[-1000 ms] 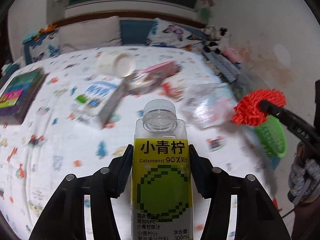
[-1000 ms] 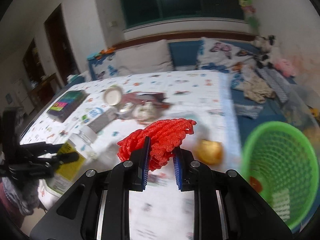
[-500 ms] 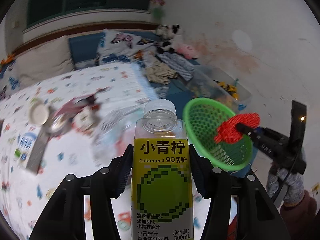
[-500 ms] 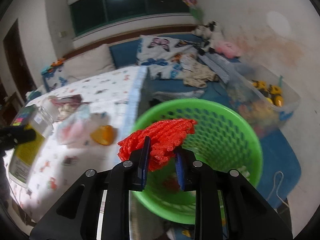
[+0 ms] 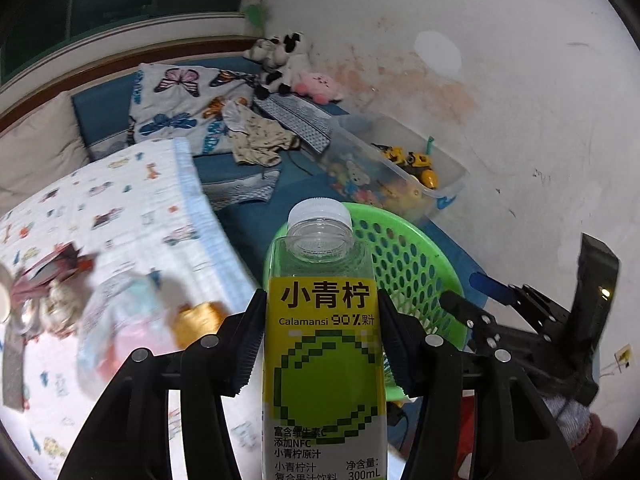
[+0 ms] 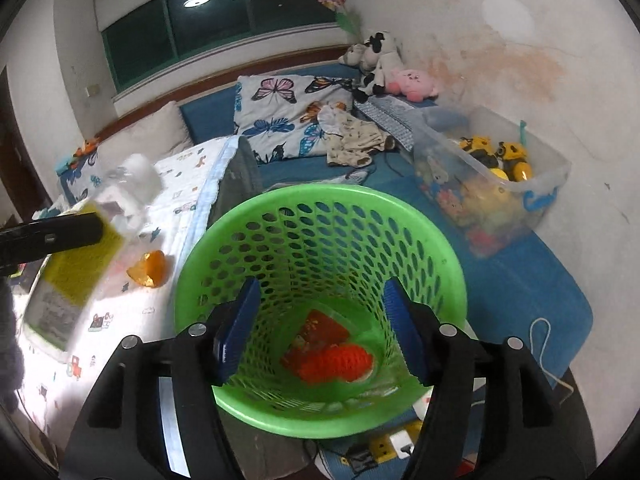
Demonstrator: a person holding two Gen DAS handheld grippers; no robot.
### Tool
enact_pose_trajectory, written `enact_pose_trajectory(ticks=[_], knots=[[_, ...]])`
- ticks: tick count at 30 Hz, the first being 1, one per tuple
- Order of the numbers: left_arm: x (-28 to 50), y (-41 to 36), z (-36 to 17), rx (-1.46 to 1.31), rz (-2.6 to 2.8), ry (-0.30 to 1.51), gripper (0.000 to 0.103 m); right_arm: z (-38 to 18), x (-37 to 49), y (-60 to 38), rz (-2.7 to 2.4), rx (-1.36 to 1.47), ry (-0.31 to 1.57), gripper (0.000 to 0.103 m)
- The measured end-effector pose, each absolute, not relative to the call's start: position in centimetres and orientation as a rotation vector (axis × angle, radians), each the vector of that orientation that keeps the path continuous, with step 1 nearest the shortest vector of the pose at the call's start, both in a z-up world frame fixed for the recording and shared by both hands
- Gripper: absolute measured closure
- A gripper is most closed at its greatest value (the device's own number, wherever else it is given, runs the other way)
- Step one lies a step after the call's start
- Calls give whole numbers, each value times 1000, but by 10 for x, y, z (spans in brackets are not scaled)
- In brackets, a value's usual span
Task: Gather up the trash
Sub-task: 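Carry the bottle and red net over the green basket and release both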
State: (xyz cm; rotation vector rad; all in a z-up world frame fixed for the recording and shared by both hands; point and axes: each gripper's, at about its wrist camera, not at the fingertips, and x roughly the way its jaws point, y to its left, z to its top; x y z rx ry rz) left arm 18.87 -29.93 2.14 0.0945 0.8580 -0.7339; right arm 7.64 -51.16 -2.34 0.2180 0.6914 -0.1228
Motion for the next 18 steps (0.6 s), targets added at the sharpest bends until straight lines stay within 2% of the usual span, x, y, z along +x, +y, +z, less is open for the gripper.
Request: enact_pose_trajectory(ticks=[8,15,16,18], knots=[[199,-341,2,111,-756,904,50,-26,61,-520,-136,265,673,33],[204,-362,-9,111,-766,938,50,-27,53,-527,-149,290,666,33],[205,-364,-11,107,-771,951,48,-27,52,-528,-151,291,665,33],[204,-363,-12,96,-775,944,39,-27,49,-529,-155,295,663,33]])
